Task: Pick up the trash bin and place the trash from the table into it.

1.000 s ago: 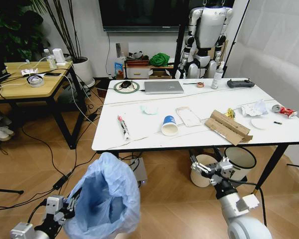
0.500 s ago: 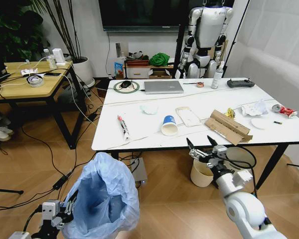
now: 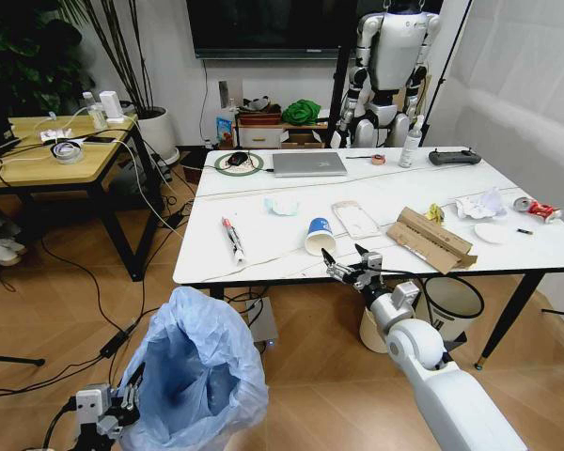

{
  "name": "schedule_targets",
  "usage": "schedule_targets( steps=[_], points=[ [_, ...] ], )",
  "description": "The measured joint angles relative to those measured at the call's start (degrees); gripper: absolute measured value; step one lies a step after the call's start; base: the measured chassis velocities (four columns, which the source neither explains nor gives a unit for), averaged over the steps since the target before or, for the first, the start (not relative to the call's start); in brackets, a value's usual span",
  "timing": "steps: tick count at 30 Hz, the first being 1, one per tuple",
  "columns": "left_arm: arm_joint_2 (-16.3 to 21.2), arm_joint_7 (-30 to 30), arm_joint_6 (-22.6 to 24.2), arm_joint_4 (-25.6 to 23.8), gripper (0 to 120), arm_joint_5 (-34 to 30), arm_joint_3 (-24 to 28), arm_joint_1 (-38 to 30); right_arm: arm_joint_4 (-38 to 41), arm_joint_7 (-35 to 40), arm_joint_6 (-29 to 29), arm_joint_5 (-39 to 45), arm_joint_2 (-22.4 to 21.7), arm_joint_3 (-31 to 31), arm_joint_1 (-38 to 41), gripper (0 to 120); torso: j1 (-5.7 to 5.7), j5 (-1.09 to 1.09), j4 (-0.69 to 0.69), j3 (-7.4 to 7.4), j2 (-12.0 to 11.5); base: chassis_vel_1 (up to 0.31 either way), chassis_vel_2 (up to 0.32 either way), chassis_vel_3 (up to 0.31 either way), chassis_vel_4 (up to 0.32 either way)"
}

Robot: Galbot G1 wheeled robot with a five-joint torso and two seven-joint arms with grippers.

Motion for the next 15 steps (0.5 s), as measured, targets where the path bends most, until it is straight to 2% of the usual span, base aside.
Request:
schedule_targets(
  steps=[9, 15],
  points=[
    [-0.7, -1.3, 1.2, -0.3, 2, -1.8, 0.3, -0.5, -4.7, -0.4, -0.1, 0.4, -0.4, -2.2, 4.2, 100, -0.01, 0.0, 0.0, -0.02, 0.0, 0.0, 0.0, 0.0, 0.0],
    [-1.4, -1.3, 1.2, -0.4, 2, -1.4, 0.5, -0.4, -8.3, -1.2, 0.7, 0.2, 1.3, -3.8, 6.6, 100, -0.01, 0.0, 0.01, -0.02, 0.0, 0.0, 0.0, 0.0, 0.0]
  ],
)
